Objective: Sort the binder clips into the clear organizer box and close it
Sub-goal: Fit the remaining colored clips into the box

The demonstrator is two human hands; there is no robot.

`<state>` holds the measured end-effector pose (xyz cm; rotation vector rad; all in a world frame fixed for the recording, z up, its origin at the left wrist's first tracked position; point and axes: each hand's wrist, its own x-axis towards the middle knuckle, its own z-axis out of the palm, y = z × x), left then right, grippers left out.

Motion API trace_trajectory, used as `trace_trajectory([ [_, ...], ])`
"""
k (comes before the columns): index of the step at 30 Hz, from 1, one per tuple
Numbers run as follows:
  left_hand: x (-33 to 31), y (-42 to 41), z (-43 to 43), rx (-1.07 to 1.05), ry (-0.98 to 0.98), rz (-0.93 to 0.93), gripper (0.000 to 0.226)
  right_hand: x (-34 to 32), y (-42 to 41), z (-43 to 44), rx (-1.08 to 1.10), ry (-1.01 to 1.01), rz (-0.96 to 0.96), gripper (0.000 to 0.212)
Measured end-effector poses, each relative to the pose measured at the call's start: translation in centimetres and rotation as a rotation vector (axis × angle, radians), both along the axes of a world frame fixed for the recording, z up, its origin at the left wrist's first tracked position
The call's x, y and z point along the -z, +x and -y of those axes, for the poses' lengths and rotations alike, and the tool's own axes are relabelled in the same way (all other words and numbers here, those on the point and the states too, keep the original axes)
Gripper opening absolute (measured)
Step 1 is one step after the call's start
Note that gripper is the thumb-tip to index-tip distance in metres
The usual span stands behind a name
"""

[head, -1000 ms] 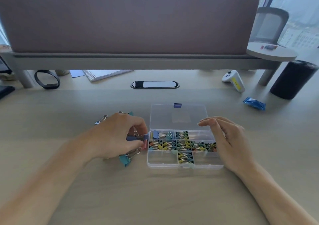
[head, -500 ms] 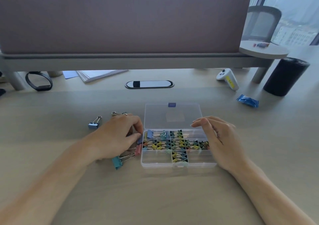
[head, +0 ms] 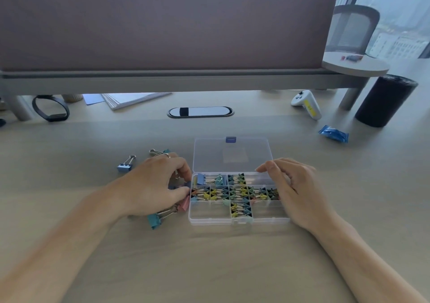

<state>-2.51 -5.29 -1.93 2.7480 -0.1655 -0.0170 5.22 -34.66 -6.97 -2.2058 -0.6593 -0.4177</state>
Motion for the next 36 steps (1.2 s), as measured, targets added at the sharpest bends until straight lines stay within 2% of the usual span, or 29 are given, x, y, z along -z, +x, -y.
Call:
trace_trajectory([
  [6, -0.2, -0.1, 0.0, -0.033, -0.041, 0.015, 0.015, -0.5, -0.4, -0.1, 0.002, 0.004, -0.034, 0.048],
  [10, -0.5, 0.0, 0.0, -0.092, -0.107, 0.115, 0.015, -0.2, -0.2, 0.1, 0.027, 0.027, -0.016, 0.045],
  [15, -2.4, 0.8, 1.9, -0.165, -0.475, 0.266, 0.019, -0.6, -0.4, 0.0, 0.04, 0.143, 0.009, 0.034],
  [20, -2.9, 2.6, 8.0, -0.046, -0.789, 0.104, 0.042, -2.1, -1.3, -0.9, -0.057, 0.199, -0.094, 0.017],
  [23, -2.1, 3.6, 10.2, -0.049, -0.845, 0.049, 0.028, -2.3, -1.4, -1.3, -0.11, 0.317, -0.197, 0.016],
  [25, -1.7, 4.1, 10.4, -0.035, -0.795, 0.055, 0.013, -2.0, -1.0, -1.0, -0.105, 0.343, -0.231, 0.012],
  [27, -1.3, 4.2, 10.2, -0.026, -0.6, 0.103, 0.004, -1.8, -0.5, -0.5, -0.083, 0.334, -0.26, 0.011],
  [30, -0.9, 4.2, 10.0, -0.037, -0.37, 0.144, 0.009, -1.7, -0.4, -0.3, -0.022, 0.244, -0.257, 0.011],
  [36, -0.6, 4.9, 10.5, 0.008, -0.177, 0.185, 0.015, -1.7, -0.8, 0.1, 0.024, -0.026, -0.14, 0.015],
])
